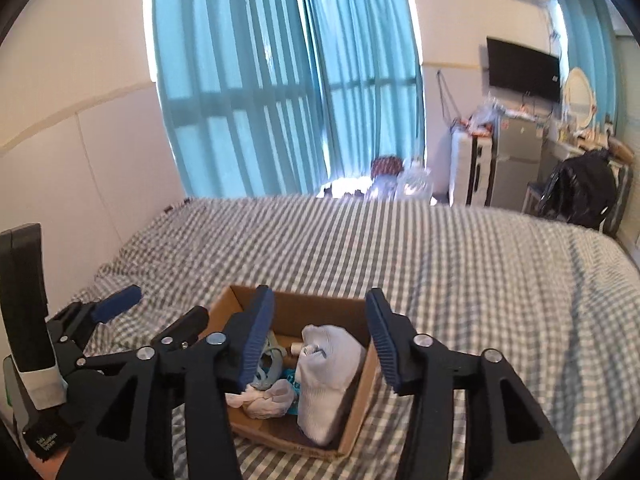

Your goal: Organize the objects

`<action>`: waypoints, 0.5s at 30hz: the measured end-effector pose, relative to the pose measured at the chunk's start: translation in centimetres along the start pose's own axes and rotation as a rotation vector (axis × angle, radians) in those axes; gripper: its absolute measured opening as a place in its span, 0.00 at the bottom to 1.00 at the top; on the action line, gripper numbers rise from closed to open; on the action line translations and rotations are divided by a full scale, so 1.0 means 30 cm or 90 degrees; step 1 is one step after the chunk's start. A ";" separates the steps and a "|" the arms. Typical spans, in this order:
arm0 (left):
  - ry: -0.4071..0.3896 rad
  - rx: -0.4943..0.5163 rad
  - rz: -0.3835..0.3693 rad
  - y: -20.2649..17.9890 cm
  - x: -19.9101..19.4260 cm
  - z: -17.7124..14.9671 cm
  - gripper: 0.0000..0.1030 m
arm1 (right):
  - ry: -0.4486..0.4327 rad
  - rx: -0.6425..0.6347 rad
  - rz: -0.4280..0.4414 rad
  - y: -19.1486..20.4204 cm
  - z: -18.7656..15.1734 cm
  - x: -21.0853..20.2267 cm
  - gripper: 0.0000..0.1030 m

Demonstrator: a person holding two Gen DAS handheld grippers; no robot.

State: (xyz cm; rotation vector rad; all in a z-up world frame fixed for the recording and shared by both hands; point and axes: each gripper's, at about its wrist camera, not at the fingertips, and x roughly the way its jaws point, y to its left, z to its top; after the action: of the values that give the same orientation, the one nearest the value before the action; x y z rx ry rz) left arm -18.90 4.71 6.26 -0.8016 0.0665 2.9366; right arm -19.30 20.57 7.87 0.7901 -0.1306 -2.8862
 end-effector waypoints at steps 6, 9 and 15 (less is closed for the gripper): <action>-0.066 -0.006 -0.003 0.017 -0.203 0.043 1.00 | -0.047 -0.018 -0.024 0.046 0.013 -0.217 0.63; -0.086 -0.007 -0.004 0.025 -0.278 0.034 1.00 | -0.062 -0.018 -0.033 0.052 -0.010 -0.294 0.69; -0.126 0.001 -0.003 0.031 -0.396 -0.012 1.00 | -0.092 -0.017 -0.058 0.055 -0.107 -0.421 0.87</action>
State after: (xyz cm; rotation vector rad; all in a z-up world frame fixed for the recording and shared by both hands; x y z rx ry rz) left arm -8.64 2.80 12.01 -0.5071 0.0524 2.9920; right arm -6.72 20.85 11.61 0.5985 -0.0736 -3.0238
